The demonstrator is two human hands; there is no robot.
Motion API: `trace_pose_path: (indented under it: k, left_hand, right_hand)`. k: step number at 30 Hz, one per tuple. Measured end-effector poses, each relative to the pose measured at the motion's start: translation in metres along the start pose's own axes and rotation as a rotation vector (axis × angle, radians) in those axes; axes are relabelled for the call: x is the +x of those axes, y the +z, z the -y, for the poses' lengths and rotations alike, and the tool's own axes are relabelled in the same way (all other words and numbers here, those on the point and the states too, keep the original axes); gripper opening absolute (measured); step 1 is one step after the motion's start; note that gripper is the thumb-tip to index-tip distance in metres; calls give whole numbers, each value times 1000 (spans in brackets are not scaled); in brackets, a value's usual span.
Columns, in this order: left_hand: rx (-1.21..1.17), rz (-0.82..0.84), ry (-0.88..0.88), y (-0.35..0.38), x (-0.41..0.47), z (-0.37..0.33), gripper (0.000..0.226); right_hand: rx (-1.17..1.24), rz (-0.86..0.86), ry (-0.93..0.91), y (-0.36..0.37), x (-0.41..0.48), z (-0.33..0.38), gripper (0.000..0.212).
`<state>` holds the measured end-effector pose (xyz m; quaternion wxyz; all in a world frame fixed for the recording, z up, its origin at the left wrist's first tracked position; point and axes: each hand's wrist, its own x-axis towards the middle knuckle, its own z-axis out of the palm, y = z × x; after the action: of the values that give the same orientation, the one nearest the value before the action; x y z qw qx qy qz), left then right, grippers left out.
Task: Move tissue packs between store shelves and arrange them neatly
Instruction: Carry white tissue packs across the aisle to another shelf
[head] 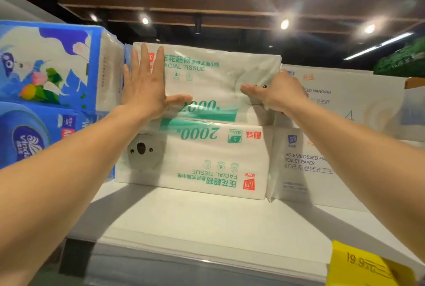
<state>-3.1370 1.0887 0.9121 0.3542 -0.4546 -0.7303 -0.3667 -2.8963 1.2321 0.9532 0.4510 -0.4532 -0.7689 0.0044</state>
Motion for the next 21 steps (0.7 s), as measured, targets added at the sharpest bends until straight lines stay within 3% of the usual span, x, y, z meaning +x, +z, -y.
trace_pose_path:
  k: [8, 12, 21]
  left_hand:
    - [-121, 114, 126, -48, -66, -2, 127]
    - [-147, 237, 211, -90, -117, -6, 123]
    - [-303, 493, 435, -163, -242, 8, 126]
  right_hand:
    - [-57, 46, -167, -34, -83, -4, 115]
    - [-166, 112, -254, -55, -167, 22, 90]
    - [-246, 224, -192, -92, -347, 65, 84]
